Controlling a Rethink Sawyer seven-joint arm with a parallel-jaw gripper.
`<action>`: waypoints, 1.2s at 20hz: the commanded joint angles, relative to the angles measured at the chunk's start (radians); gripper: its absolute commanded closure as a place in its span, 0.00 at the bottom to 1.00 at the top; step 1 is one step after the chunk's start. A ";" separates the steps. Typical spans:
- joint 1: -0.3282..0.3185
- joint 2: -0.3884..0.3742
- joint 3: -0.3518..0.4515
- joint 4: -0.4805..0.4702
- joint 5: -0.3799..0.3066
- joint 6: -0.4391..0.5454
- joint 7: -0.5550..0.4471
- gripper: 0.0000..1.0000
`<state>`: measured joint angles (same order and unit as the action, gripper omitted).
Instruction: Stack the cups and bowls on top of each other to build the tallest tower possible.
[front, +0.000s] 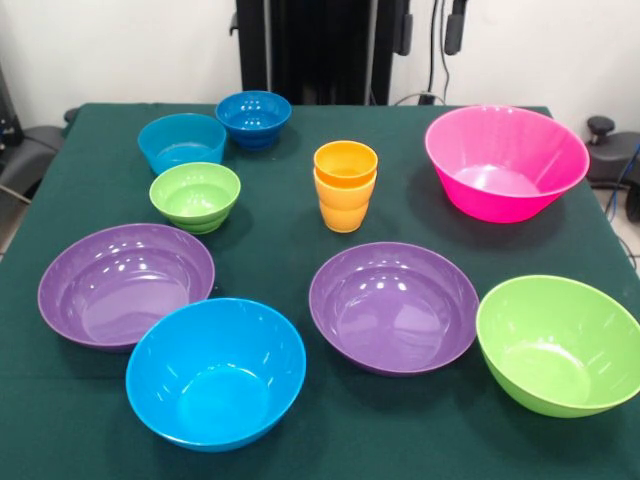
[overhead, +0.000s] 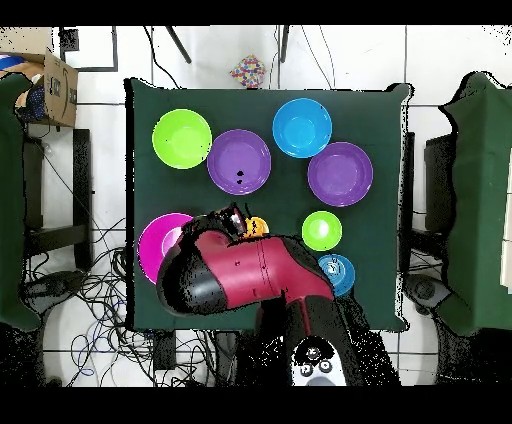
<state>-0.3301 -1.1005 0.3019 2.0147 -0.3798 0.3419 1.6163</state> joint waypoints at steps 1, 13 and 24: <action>-0.066 0.023 0.117 0.061 -0.034 -0.044 -0.039 0.00; -0.217 0.057 0.303 -0.044 -0.060 0.122 -0.162 0.00; -0.286 0.183 0.336 -0.185 -0.133 0.186 -0.244 0.00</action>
<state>-0.5953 -1.0096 0.5877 1.8785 -0.4037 0.4071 1.6163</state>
